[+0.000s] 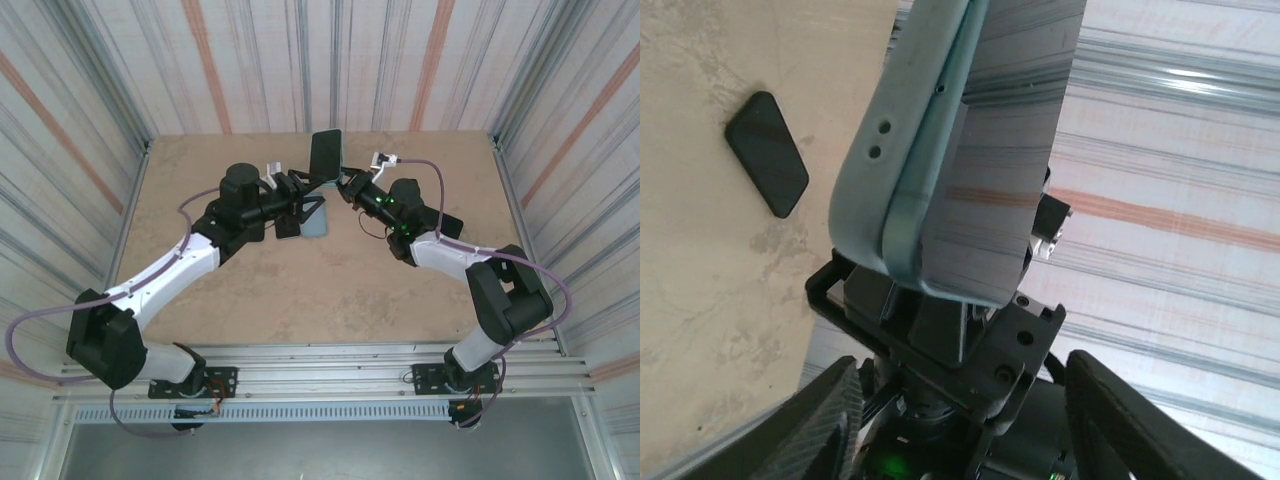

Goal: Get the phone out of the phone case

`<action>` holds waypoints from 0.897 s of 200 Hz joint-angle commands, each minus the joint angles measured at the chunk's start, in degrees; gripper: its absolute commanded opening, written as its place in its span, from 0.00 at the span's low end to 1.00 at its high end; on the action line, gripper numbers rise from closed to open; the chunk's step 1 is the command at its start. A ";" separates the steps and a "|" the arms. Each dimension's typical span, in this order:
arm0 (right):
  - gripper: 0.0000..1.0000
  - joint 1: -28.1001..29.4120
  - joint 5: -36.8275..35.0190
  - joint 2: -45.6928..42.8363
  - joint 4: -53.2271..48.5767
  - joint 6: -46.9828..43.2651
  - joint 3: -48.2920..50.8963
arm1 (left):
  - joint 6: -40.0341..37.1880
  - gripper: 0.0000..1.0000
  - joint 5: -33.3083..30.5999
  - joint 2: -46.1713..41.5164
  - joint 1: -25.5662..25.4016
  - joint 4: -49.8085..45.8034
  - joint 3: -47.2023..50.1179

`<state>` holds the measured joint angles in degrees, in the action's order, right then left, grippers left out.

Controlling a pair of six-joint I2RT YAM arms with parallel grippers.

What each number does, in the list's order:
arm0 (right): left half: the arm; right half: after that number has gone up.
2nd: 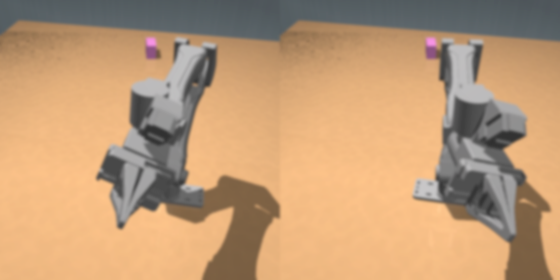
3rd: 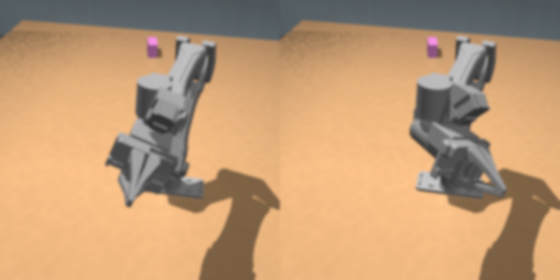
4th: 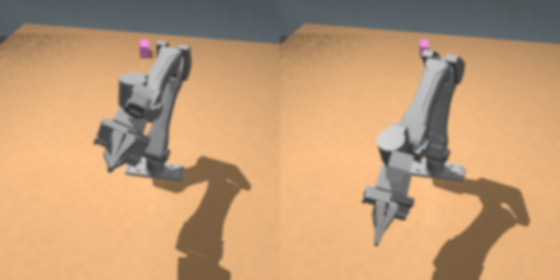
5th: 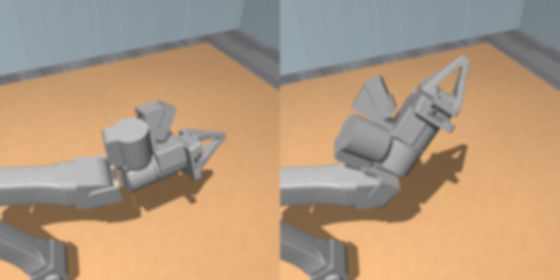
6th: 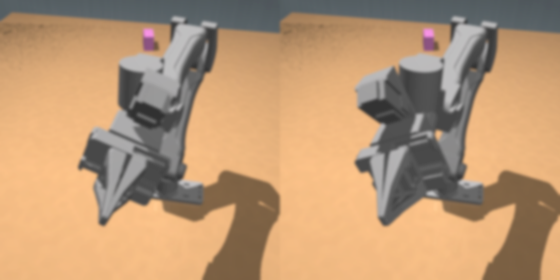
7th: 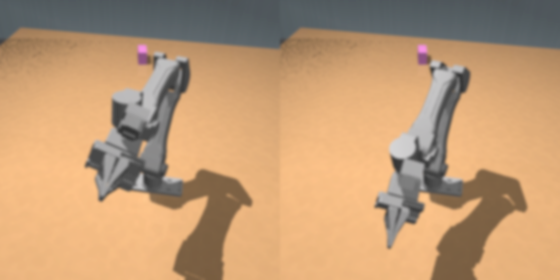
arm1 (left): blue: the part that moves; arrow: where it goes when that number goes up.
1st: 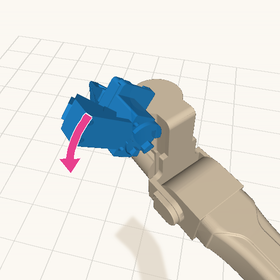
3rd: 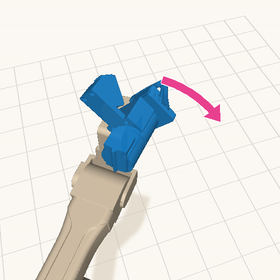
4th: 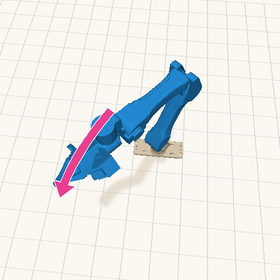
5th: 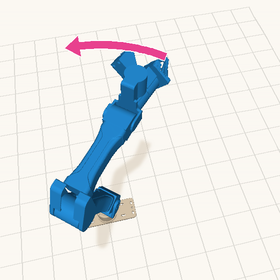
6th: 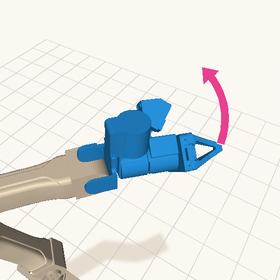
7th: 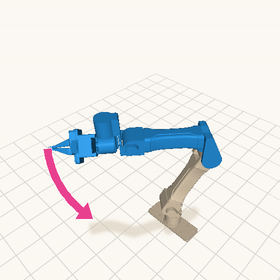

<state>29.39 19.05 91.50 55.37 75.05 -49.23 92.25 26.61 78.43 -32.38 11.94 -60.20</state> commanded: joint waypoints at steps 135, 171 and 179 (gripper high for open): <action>0.00 0.84 -2.59 -4.29 2.73 -1.48 1.99 | 3.28 0.51 -4.44 1.20 -2.39 5.37 1.14; 0.00 0.89 -1.60 -4.08 2.86 -1.56 1.69 | 4.33 0.50 -5.39 2.17 -1.65 7.67 1.45; 0.00 0.94 -1.41 -4.00 2.86 -1.57 1.69 | 4.57 0.50 -5.49 2.65 -1.46 8.71 1.20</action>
<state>29.78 17.61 89.86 54.43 74.76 -47.20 95.90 22.65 80.20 -34.46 17.37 -58.74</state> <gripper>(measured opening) 0.111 0.506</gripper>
